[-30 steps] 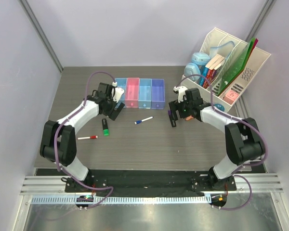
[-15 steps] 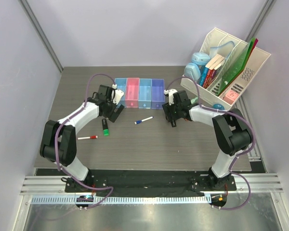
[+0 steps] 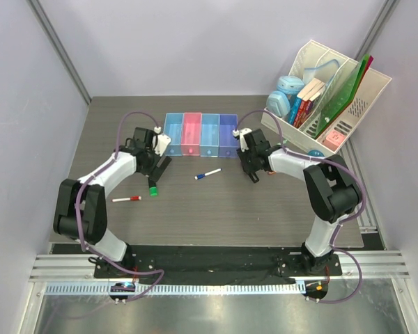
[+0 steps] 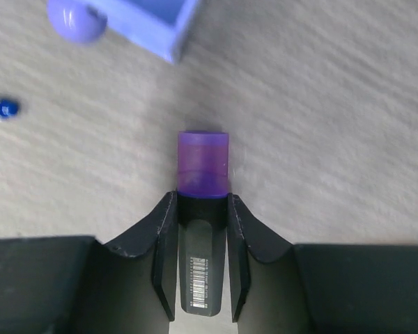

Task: Sort the stationery into containers
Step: Pick up the pen from the center of the board, then place the pen in the storage box.

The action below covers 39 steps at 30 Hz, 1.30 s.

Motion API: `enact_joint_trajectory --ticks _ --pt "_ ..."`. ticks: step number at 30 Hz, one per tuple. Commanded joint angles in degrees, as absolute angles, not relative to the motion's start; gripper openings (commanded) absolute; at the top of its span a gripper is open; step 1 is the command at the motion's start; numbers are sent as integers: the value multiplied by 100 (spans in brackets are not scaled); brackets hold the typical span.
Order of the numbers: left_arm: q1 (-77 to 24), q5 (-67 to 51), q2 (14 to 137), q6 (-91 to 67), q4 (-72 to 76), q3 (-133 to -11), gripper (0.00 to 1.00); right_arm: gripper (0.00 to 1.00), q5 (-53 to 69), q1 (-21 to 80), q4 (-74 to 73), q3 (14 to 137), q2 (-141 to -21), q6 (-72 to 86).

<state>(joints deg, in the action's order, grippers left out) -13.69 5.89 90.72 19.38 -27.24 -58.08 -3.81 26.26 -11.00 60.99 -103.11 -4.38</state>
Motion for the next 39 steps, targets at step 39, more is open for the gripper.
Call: enact_joint_trajectory --ticks 39 --pt "-932 -589 8728 5352 -2443 -5652 100 1 -263 2672 -1072 10134 -12120 -26"
